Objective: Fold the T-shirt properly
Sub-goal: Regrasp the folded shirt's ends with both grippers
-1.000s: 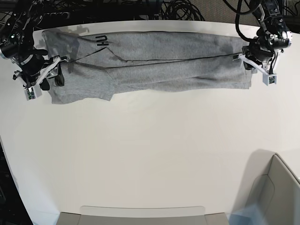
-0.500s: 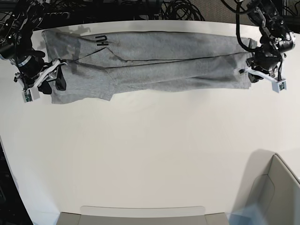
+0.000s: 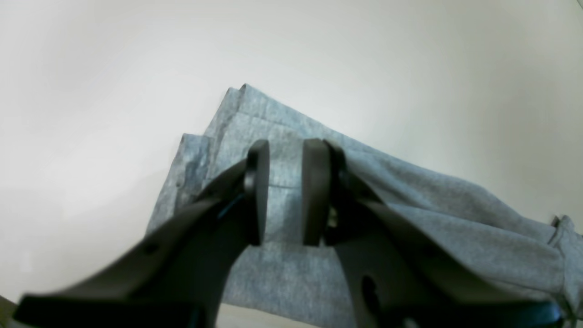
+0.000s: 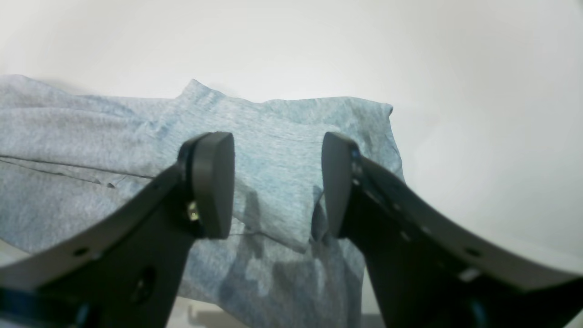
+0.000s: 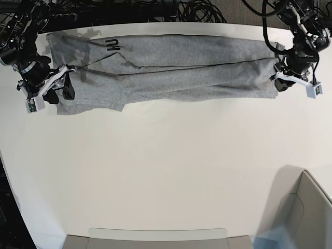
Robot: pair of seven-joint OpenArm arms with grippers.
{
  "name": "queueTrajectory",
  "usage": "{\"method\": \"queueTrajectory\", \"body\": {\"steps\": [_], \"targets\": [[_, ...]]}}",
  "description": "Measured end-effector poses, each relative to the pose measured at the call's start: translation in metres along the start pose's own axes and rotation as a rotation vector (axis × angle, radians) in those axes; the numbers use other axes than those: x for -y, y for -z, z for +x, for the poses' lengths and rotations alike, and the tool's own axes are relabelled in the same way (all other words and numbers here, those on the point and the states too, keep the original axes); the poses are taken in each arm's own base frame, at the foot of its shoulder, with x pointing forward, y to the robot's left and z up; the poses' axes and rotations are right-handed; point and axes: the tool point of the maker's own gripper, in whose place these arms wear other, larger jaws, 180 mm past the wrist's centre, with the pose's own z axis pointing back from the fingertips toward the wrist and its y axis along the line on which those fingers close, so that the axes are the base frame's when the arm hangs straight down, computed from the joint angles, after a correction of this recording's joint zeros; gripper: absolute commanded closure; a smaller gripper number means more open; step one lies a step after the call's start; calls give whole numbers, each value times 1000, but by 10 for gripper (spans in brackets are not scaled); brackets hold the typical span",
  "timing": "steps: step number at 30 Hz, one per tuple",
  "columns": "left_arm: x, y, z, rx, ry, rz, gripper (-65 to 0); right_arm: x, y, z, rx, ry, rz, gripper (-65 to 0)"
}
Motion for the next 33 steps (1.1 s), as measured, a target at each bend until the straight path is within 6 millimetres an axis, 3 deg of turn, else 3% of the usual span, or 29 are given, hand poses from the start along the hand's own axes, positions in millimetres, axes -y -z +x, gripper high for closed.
{"method": "queueTrajectory", "body": {"steps": [9, 13, 15, 19, 25, 28, 33], "targets": [[16, 6, -11, -76, 52, -37, -136, 0, 0, 0, -1, -2, -1, -308], [49, 15, -51, -245, 163, -114, -136, 1, -1, 0, -1, -5, -2, -308], [63, 15, -62, -278, 186, -169, -136, 2, -1, 0, -2, -6, -4, -308], [48, 15, -50, -244, 199, -109, -136, 2, -1, 1, -2, -8, -6, -308], [58, 16, -51, -212, 133, -146, -136, 2, -2, -10, -32, -2, -6, -308], [47, 14, -49, -187, 63, -116, -136, 1, -2, -8, -26, -2, -4, -308], [42, 14, -24, -113, 34, -105, -136, 1, -3, -11, -32, 0, -4, -308]]}}
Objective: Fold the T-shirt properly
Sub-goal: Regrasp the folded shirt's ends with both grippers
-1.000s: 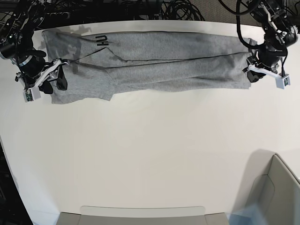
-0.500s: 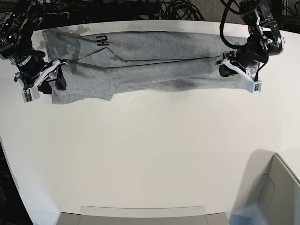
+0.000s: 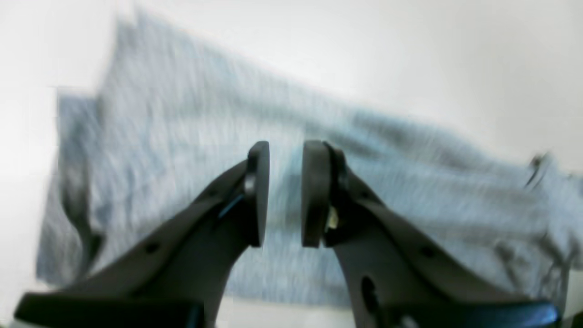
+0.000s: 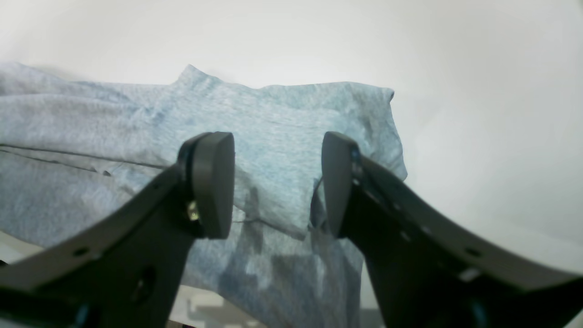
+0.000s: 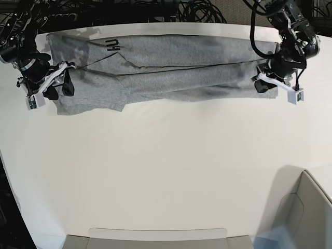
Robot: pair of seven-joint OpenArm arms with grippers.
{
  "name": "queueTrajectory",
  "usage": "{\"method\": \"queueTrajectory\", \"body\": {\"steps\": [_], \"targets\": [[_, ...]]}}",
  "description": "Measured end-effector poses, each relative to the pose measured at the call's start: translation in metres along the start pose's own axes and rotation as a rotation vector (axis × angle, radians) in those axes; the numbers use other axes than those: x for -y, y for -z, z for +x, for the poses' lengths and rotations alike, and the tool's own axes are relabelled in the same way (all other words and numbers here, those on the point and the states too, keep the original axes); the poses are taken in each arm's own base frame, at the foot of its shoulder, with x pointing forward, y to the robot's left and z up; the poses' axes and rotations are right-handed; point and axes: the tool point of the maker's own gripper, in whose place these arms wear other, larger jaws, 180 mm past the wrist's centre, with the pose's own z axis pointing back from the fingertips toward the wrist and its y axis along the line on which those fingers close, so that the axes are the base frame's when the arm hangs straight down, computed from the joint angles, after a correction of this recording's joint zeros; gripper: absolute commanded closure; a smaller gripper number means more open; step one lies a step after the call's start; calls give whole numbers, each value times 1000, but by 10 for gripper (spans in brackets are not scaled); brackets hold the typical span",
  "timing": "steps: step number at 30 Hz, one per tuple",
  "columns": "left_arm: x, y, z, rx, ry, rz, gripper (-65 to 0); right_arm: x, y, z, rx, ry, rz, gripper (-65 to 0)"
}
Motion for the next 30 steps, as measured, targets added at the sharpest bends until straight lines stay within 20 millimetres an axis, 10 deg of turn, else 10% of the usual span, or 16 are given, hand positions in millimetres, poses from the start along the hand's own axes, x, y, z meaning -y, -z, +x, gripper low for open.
{"method": "queueTrajectory", "body": {"steps": [9, 30], "targets": [[-10, -4, -2, 2, -21, 24, -136, 35, -18, -12, -22, 34, -101, -308], [-9, -3, -1, 5, -20, 21, -136, 65, 20, -109, -204, 276, -17, -308]]}}
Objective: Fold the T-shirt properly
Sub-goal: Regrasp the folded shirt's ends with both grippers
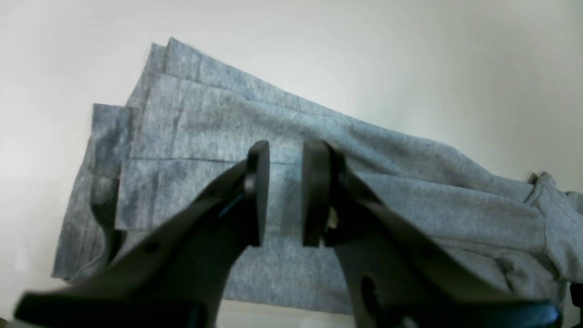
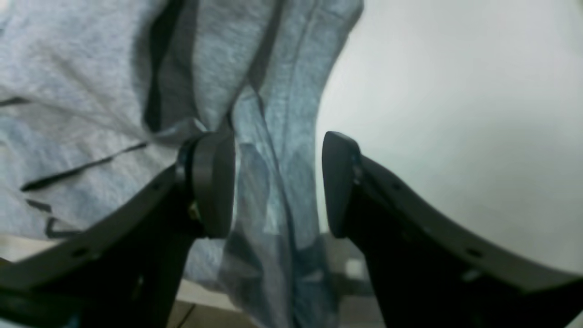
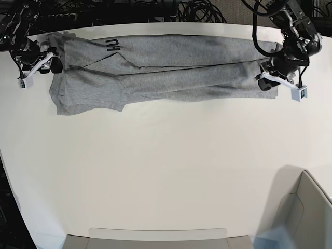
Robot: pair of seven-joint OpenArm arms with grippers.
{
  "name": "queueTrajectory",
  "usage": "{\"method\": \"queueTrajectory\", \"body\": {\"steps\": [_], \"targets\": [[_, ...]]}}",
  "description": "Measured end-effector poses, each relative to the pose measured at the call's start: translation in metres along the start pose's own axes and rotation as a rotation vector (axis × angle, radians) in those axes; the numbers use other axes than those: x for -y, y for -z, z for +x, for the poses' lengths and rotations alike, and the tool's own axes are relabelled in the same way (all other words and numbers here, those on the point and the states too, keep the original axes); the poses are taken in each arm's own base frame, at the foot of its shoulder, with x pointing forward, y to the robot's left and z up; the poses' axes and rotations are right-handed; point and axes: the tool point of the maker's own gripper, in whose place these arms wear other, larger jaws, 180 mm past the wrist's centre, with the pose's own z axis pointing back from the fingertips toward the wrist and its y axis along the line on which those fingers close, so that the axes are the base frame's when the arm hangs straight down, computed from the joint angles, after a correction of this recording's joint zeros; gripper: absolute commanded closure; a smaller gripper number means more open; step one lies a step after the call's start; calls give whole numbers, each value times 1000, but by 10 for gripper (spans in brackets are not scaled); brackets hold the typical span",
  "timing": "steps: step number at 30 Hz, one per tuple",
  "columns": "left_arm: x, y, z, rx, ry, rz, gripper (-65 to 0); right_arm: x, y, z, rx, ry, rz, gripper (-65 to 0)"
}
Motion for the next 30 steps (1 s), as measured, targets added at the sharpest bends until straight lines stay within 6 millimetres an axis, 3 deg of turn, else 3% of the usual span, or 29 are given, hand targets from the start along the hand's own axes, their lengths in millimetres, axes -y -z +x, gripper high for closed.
{"method": "queueTrajectory", "body": {"steps": [3, 18, 23, 30], "targets": [[0, 0, 0, 1, 0, -1, -137, 6, 5, -9, -32, 26, -3, -308], [1, 0, 0, -1, 2, -2, -138, 5, 27, 6, 56, 161, 105, -308], [1, 0, -1, -4, 2, -2, -138, -20, 38, 9, 53, 74, 184, -308], [0, 0, -1, -3, 2, 1, -138, -44, 49, 8, 77, 92, 245, -304]]}}
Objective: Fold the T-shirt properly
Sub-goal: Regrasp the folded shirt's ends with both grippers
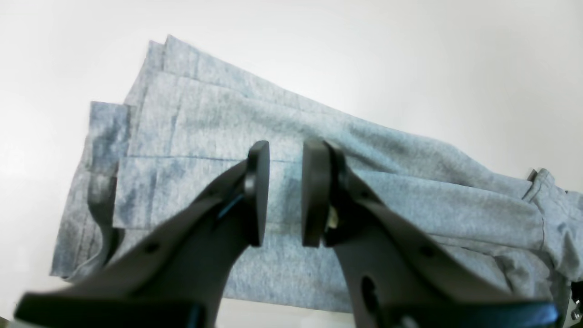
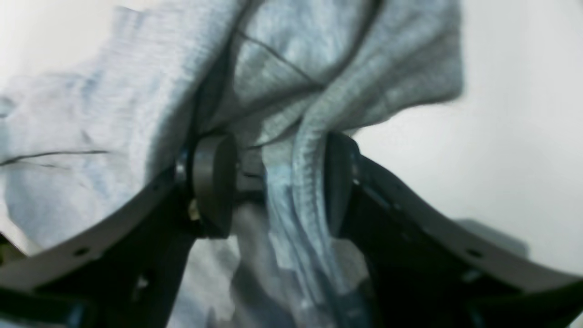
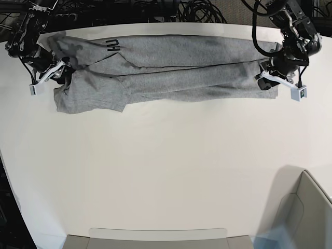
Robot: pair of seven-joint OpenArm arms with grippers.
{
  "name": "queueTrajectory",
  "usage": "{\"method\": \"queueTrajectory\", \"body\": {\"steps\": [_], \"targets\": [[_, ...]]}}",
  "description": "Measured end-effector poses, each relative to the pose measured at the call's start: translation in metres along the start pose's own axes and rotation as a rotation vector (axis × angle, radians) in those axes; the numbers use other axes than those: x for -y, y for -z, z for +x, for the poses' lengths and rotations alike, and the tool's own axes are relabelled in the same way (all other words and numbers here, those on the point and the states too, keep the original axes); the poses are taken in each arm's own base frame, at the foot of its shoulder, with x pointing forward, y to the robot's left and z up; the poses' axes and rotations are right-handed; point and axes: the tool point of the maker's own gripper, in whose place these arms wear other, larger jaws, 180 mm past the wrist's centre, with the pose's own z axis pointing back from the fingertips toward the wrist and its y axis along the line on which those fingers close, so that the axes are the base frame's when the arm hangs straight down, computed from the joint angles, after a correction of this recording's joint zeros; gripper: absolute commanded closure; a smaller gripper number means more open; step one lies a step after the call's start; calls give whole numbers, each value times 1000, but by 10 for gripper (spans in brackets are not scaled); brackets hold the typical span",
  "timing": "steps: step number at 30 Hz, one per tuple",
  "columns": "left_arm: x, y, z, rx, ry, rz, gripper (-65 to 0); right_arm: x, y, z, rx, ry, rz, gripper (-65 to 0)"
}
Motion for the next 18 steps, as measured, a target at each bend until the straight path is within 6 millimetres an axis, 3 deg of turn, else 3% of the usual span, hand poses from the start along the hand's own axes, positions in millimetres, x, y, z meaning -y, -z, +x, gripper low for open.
{"method": "queueTrajectory", "body": {"steps": [2, 4, 7, 15, 18], "targets": [[0, 0, 0, 0, 2, 1, -138, -10, 7, -2, -16, -17, 31, -271], [0, 0, 0, 0, 2, 1, -138, -15, 11, -3, -22, -23, 43, -188], [0, 0, 0, 0, 1, 1, -138, -15, 14, -5, -20, -29, 42, -7], [-3, -1, -6, -17, -1, 8, -138, -10, 12, -1, -21, -21, 17, 0], [-3, -1, -6, -16, 0, 8, -138, 8, 3, 9, -17, -47, -73, 0]]}}
